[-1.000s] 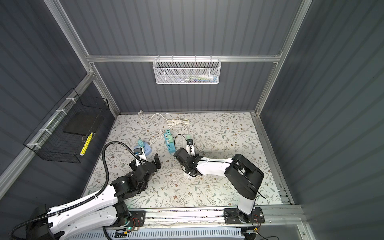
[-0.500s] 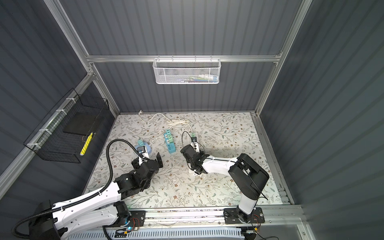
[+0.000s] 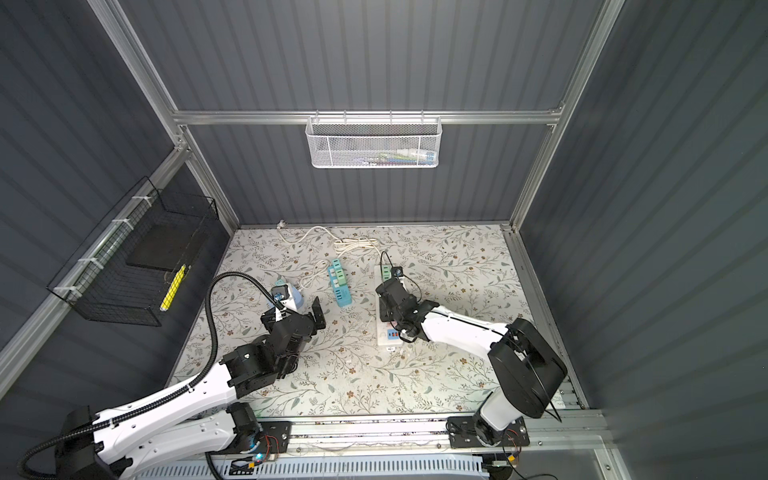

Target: Insert the plug

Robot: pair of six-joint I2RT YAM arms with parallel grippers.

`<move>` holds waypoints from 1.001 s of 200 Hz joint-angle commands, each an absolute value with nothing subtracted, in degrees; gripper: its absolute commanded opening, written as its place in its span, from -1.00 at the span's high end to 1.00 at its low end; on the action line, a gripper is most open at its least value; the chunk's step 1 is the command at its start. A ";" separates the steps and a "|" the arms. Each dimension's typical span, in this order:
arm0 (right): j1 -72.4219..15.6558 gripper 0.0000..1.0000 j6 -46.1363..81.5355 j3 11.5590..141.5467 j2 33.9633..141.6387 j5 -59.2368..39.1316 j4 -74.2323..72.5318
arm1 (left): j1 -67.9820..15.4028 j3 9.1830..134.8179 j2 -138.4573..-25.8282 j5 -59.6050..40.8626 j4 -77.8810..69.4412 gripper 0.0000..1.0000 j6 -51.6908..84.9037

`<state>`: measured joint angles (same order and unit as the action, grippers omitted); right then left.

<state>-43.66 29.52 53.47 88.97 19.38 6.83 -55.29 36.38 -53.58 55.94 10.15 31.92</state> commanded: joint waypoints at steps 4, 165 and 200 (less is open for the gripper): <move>-41.92 -0.17 27.59 54.80 89.98 18.52 9.48 | -54.86 38.06 -53.64 56.08 9.34 -1.00 30.72; -40.48 -0.43 23.78 55.14 78.89 19.63 10.37 | -54.93 46.43 -56.34 52.57 13.70 -1.00 23.28; -40.01 -0.60 19.98 54.59 72.50 19.65 9.14 | -54.89 51.22 -56.38 52.47 18.26 -1.00 19.45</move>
<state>-40.36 23.64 53.95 75.40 18.72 9.54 -55.29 48.07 -56.60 51.79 13.80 23.38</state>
